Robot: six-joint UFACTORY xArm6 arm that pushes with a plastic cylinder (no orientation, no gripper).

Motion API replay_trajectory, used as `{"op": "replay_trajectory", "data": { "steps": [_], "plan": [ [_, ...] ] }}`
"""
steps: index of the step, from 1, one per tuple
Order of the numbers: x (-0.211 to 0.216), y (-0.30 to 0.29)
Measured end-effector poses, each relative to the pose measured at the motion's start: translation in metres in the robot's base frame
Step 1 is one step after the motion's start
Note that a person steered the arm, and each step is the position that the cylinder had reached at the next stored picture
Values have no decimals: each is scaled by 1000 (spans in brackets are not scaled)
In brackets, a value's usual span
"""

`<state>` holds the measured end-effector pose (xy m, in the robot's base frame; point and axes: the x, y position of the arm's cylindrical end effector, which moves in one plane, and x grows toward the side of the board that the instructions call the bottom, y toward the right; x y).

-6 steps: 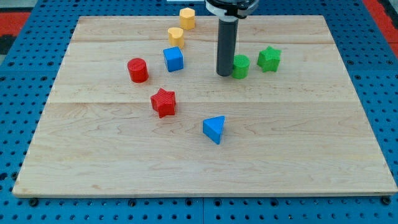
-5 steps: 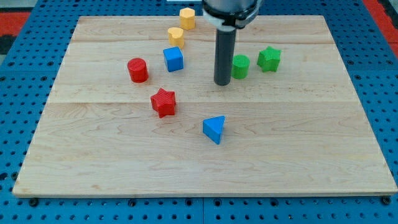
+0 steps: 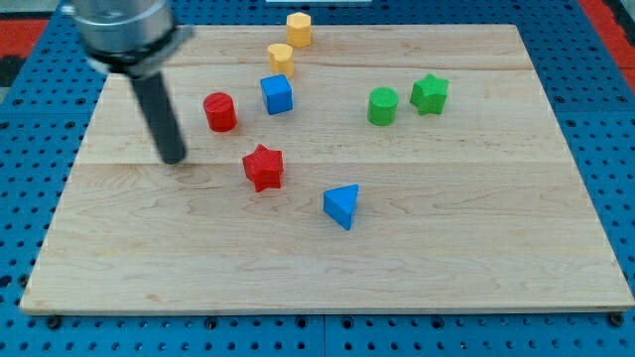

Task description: Push the blue cube above the green star

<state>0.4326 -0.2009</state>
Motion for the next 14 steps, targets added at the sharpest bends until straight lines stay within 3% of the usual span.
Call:
{"op": "replay_trajectory", "data": {
  "steps": [1,2,3,5,9,10,12,13,14],
  "plan": [
    [-26,-24],
    [-59,-13],
    [-65,15],
    [-119,69],
    [-116,74],
    [-95,75],
    [-94,108],
    [-94,44],
    [-92,36]
  ]
}}
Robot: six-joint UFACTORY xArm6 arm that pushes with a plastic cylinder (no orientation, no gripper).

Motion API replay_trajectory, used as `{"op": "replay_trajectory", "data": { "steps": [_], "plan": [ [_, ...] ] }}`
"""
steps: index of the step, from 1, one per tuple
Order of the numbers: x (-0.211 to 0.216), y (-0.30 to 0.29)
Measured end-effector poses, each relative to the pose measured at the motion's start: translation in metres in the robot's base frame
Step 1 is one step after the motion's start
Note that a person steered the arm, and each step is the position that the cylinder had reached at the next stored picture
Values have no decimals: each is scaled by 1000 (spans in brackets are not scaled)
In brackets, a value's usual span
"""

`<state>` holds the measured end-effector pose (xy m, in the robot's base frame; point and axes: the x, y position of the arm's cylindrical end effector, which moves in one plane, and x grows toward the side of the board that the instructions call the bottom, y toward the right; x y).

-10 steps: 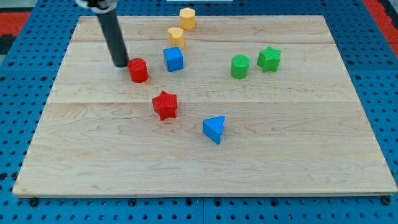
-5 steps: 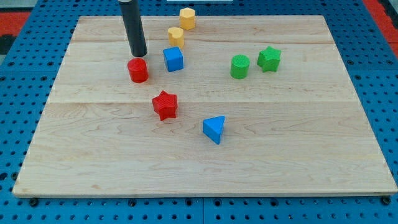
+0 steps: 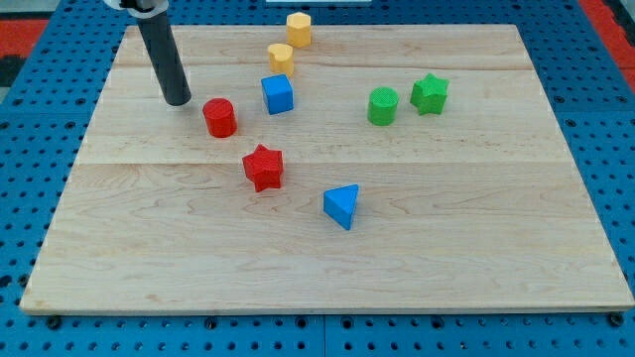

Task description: Push the blue cube above the green star

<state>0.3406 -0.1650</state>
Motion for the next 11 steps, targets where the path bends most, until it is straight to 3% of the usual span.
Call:
{"op": "replay_trajectory", "data": {
  "steps": [1,2,4,11],
  "plan": [
    [-19,60],
    [-8,103],
    [-1,103],
    [-1,197]
  ]
}}
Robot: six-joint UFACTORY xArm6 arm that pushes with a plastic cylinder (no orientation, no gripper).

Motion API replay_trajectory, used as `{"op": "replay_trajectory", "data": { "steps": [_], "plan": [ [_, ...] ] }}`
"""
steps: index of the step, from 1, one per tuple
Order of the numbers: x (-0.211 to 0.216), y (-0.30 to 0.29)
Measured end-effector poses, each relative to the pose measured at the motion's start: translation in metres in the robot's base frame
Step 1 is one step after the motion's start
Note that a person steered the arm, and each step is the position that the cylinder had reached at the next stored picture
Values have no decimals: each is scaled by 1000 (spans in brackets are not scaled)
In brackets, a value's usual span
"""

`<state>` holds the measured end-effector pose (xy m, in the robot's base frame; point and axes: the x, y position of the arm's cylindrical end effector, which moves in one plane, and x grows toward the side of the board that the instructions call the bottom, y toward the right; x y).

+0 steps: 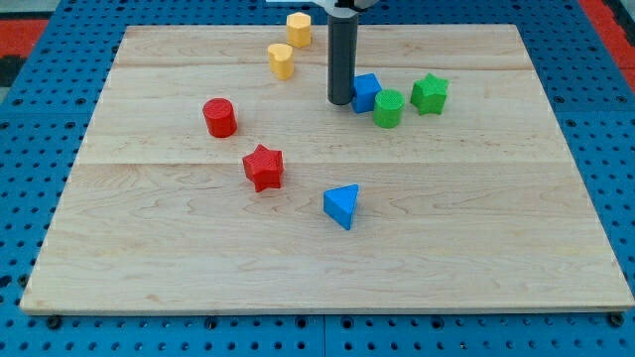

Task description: Push the blue cube above the green star

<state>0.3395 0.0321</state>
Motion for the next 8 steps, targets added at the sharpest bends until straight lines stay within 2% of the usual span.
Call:
{"op": "replay_trajectory", "data": {
  "steps": [6,8],
  "plan": [
    [0,74],
    [0,74]
  ]
}}
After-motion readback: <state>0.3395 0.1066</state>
